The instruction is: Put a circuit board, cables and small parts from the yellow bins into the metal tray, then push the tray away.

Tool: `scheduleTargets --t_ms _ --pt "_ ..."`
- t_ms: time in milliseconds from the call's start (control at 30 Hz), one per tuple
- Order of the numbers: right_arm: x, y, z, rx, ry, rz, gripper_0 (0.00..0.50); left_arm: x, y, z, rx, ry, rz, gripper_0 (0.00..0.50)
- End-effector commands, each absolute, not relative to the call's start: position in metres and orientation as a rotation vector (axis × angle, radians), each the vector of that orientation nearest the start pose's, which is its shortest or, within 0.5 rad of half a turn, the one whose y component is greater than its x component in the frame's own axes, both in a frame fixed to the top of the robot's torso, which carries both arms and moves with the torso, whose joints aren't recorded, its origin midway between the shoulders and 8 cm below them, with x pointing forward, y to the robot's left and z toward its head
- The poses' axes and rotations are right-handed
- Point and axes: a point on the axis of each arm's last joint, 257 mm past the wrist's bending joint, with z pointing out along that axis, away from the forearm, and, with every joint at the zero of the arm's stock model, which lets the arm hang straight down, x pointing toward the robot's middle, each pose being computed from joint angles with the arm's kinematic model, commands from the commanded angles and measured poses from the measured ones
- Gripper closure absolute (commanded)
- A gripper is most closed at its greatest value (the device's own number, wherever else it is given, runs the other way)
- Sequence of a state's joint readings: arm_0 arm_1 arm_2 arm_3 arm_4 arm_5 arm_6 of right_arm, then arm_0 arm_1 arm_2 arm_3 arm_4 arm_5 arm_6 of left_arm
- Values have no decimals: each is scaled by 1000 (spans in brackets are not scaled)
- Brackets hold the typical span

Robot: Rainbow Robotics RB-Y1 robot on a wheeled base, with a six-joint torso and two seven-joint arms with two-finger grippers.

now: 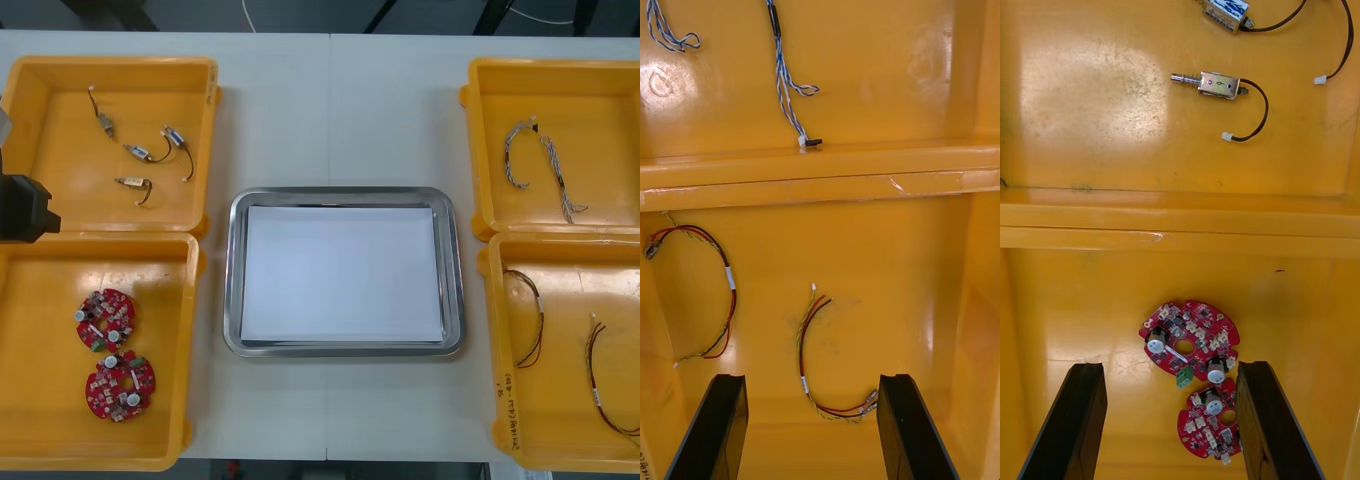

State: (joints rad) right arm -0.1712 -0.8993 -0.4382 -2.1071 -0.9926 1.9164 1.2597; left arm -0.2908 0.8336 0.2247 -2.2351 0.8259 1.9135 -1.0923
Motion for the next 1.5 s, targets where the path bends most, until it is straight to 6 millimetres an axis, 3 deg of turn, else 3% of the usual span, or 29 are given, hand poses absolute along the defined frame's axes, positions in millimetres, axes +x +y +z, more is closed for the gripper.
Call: scheduleTargets --t_ms 33,1500 --pt "368 -407 -128 62 2664 14 0 398 358 -114 16 2553 104 0" --pt "368 -407 -128 62 2664 14 0 398 358 -114 16 2553 104 0"
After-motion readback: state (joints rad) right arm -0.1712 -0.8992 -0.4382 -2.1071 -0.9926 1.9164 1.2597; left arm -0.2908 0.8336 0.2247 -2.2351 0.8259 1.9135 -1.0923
